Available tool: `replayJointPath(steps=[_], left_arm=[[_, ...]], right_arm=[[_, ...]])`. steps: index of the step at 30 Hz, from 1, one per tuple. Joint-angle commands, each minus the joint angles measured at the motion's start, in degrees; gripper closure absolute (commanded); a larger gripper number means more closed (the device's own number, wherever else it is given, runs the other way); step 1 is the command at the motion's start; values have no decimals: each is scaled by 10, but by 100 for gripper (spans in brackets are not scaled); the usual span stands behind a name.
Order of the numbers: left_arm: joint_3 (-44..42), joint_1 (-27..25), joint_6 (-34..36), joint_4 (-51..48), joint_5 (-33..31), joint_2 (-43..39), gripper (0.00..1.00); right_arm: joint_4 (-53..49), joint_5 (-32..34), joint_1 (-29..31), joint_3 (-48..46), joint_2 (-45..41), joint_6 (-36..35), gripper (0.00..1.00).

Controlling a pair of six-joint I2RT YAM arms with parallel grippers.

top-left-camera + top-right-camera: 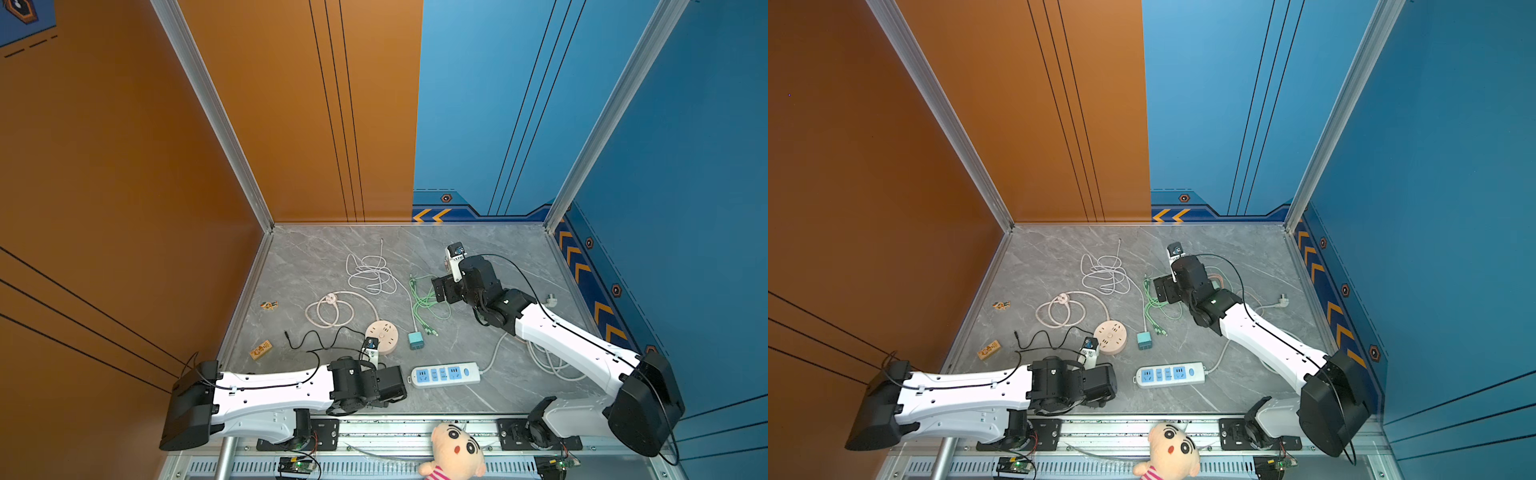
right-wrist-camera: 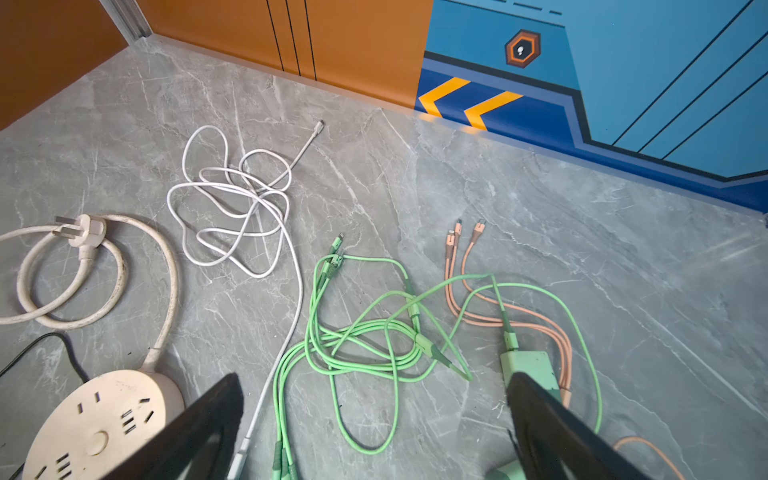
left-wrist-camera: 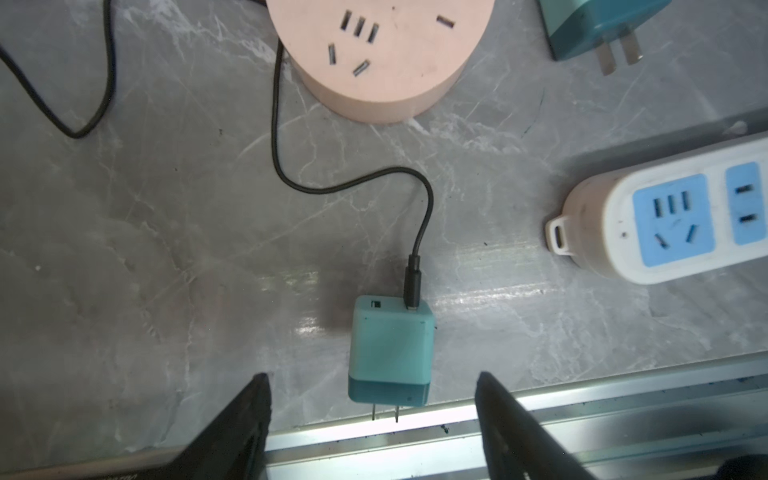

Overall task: Insert the plug
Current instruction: 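Grasp the teal charger with the left gripper and lift it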

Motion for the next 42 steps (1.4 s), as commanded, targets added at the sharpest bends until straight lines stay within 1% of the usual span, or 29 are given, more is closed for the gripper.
replayJointPath(steps=[1, 4, 13, 16, 20, 23, 25, 29, 32, 34, 36, 39, 42], left_arm=[[-6, -7, -24, -16, 15, 19, 24], [-12, -6, -12, -4, 24, 35, 26], [-48, 21, 43, 84, 84, 60, 31], [-51, 31, 57, 99, 89, 62, 33], [-63, 51, 71, 126, 115, 67, 37], [-75, 55, 75, 149, 133, 75, 41], [-84, 56, 75, 170, 144, 82, 47], [-84, 55, 79, 171, 151, 102, 58], [-87, 58, 80, 170, 147, 99, 66], [-90, 66, 81, 170, 146, 89, 74], [-92, 77, 92, 169, 142, 72, 79], [-89, 108, 133, 164, 153, 38, 82], [-72, 132, 163, 135, 144, 3, 87]], right_arm=[[9, -27, 0, 4, 14, 33, 0], [10, -39, 0, 4, 20, 41, 0], [10, -47, 0, 3, 17, 52, 0], [10, -45, 0, 0, 13, 53, 0], [5, -50, -1, 1, 13, 55, 0], [1, -54, -1, 0, 9, 55, 0], [0, -56, 0, -1, 8, 55, 0], [-4, -61, -1, 2, 9, 56, 0], [-6, -72, -1, 8, 11, 57, 0], [-6, -79, -2, 10, 13, 61, 0], [-6, -90, -3, 12, 15, 65, 0], [-7, -114, -5, 17, 19, 71, 0], [-7, -144, -12, 23, 23, 81, 0]])
